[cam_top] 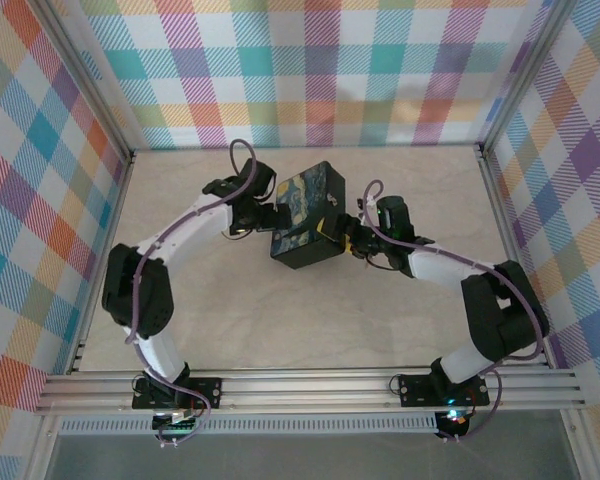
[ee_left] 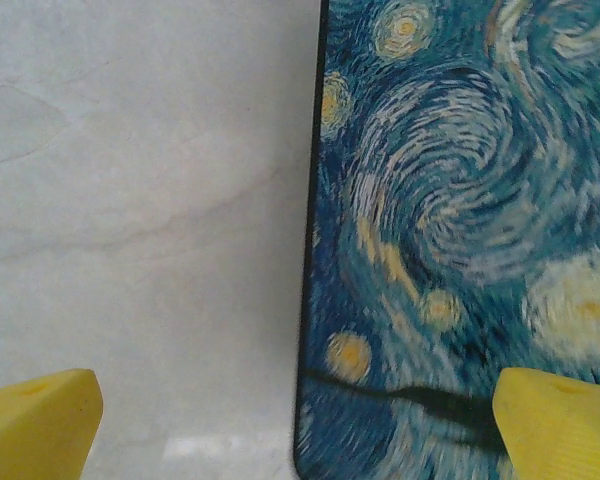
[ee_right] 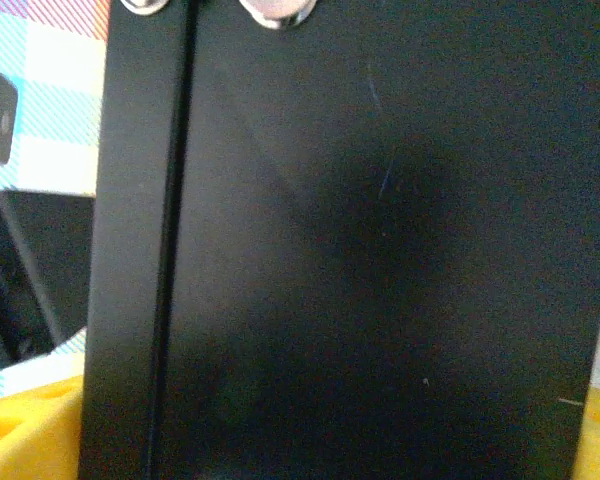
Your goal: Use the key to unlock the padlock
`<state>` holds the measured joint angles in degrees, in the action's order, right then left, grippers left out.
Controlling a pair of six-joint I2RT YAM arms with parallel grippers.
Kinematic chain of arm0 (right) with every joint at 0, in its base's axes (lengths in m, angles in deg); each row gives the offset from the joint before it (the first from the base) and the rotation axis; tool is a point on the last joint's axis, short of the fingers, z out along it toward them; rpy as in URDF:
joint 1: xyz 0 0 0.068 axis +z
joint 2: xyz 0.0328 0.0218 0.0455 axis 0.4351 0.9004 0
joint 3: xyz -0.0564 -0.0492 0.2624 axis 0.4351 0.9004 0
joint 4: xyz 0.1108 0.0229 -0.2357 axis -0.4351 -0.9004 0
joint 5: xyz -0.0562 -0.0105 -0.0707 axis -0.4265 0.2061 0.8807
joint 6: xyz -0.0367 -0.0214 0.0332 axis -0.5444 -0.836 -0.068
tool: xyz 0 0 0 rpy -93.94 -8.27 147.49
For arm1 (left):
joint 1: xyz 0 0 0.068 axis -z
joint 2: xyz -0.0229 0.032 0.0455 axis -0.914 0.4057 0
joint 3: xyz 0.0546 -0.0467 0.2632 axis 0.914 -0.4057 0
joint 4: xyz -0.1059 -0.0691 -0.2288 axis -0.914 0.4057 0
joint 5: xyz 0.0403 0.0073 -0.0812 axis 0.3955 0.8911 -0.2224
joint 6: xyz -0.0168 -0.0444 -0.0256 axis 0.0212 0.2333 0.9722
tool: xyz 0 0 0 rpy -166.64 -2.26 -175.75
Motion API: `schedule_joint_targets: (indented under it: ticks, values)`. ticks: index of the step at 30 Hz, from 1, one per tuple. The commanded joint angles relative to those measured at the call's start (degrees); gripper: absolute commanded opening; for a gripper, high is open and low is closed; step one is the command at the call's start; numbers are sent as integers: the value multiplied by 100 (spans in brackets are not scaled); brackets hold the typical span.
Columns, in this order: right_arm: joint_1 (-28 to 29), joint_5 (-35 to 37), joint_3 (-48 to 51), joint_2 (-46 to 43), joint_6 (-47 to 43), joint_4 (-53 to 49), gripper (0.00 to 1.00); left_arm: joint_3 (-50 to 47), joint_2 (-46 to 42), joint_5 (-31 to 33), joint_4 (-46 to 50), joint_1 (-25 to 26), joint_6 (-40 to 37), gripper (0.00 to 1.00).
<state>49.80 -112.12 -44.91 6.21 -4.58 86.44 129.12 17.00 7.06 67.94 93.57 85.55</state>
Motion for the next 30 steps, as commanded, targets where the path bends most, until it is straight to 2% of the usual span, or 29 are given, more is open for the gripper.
schedule_joint_targets:
  ticks: [1,11,16,20,23,26,28,30]
  values:
    - [-9,40,183,430,145,166,92,329,386,117,-358,30,307,100]
    - [-323,-203,7,926,92,301,98,351,1070,228,-464,27,304,100]
    - [-439,-267,-274,832,-465,-540,99,131,1108,301,-502,-82,255,100]
    - [-465,-106,-510,359,-1147,-1300,100,153,760,272,-607,-123,-101,100]
    - [-518,362,-868,-127,-1952,-2298,100,182,339,421,-756,-189,-394,100]
    - [-732,1166,-951,-689,-2485,-2859,100,108,-12,380,-861,-516,-427,100]
    - [-875,2157,-796,-1094,-2852,-2988,99,-190,-253,647,-1062,-814,-408,100]
    - [-1052,2891,-446,-1474,-3192,-2769,100,-927,-621,1158,-1705,-1083,-471,100]
